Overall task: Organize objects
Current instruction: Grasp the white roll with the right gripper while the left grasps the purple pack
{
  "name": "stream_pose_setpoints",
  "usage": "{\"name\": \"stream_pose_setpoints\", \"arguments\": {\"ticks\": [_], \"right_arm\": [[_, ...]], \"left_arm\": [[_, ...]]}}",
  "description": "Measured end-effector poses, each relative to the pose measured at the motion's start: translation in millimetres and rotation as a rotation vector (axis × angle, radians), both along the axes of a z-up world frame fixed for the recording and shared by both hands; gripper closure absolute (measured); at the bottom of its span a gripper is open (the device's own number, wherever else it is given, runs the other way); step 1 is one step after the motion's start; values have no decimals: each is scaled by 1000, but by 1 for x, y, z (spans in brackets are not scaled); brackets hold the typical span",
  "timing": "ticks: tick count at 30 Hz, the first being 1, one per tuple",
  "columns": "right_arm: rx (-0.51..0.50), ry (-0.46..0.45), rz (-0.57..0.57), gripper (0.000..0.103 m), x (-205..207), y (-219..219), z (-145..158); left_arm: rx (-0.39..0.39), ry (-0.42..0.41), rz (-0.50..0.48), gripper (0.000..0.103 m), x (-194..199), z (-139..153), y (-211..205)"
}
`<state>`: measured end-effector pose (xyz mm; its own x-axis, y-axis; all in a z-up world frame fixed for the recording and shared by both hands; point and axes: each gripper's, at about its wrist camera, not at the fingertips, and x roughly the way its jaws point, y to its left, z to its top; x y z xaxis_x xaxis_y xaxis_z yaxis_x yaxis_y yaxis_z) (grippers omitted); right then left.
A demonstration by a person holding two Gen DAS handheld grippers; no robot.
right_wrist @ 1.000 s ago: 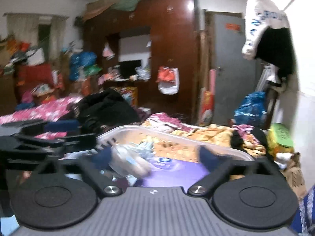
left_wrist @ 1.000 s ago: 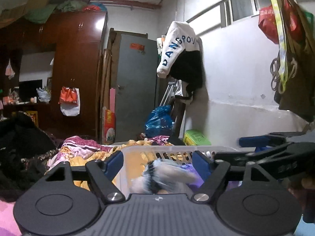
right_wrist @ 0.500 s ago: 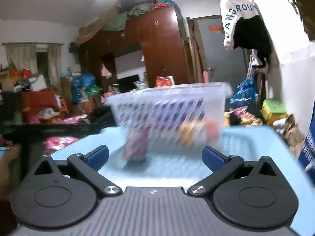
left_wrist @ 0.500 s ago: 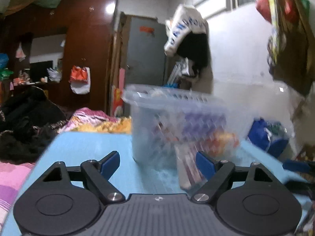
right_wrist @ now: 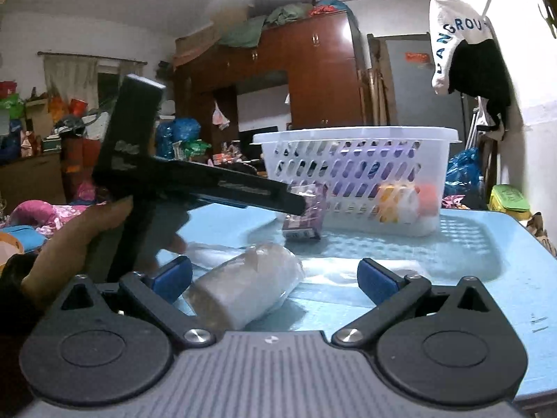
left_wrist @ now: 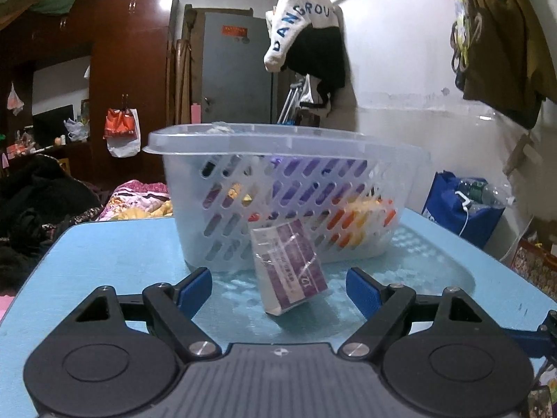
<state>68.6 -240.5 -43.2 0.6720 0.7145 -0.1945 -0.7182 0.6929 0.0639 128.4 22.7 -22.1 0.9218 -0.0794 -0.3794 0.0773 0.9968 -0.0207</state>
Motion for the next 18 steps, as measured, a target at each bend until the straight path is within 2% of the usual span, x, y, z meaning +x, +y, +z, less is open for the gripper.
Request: {"name": "stream_pose_setpoints", "arguments": {"ticks": [2,7,10,11,12,16,18], "right_arm": [[-14,-7,16,2,-1,4,-2],[-22,7,73,20,-11,9,-11],[-50,30,97,35,-13,15,-16],[-55,40,102,47,-12,17,-18],[-60,51,113,54,-12,19,-20],[-77,18,101,55,-20,19,-22],[-80,9,91,55,-21,15,-21]], "left_arm": [[12,16,-3,16,4,0,-4],[31,54,5,16,13,-3,-11],[41,75,9,16,16,-3,-13],[46,79,8,16,18,-3,-15],[50,82,9,16,19,-4,-16],[55,96,11,16,25,-4,-19],[50,107,27,22,27,-4,-19]]}}
